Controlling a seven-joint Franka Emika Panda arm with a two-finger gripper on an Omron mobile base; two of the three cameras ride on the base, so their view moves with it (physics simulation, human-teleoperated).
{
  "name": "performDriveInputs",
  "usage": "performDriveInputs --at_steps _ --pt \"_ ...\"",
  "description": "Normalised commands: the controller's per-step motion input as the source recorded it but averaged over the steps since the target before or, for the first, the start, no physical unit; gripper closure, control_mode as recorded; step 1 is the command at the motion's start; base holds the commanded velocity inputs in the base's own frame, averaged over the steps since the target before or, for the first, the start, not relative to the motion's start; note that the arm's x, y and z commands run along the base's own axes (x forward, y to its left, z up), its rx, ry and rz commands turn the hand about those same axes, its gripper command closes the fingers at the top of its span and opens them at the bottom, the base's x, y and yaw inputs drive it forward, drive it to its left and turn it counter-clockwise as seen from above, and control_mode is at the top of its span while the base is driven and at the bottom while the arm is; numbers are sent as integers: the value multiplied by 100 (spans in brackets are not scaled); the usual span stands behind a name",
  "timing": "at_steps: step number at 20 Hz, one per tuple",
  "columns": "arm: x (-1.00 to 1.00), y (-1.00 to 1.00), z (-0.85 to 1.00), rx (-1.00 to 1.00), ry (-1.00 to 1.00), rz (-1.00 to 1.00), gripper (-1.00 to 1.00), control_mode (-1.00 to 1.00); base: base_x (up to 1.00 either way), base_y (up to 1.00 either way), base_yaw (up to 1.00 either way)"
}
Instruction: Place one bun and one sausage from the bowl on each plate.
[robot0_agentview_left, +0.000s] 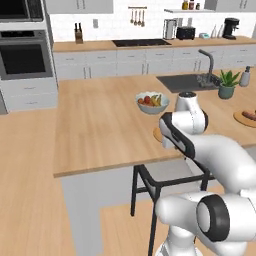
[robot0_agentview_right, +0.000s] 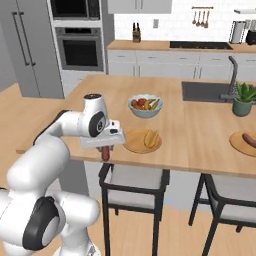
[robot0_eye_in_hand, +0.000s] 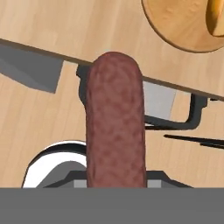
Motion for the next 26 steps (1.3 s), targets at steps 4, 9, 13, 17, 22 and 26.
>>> performDriveInputs --at_steps 4,9,13,17,22,26 --pt "20 0 -7 1 1 -6 100 -100 50 6 -22" --pt "97 3 -28 4 6 -22 100 -100 0 0 0" --pt "100 22 -25 0 14 -15 100 -100 0 0 0" --pt "100 1 4 1 11 -2 100 -100 0 0 0" --pt "95 -37 -18 0 19 3 100 -100 0 0 0" --pt "0 -67 -76 3 0 6 100 -100 0 0 0"
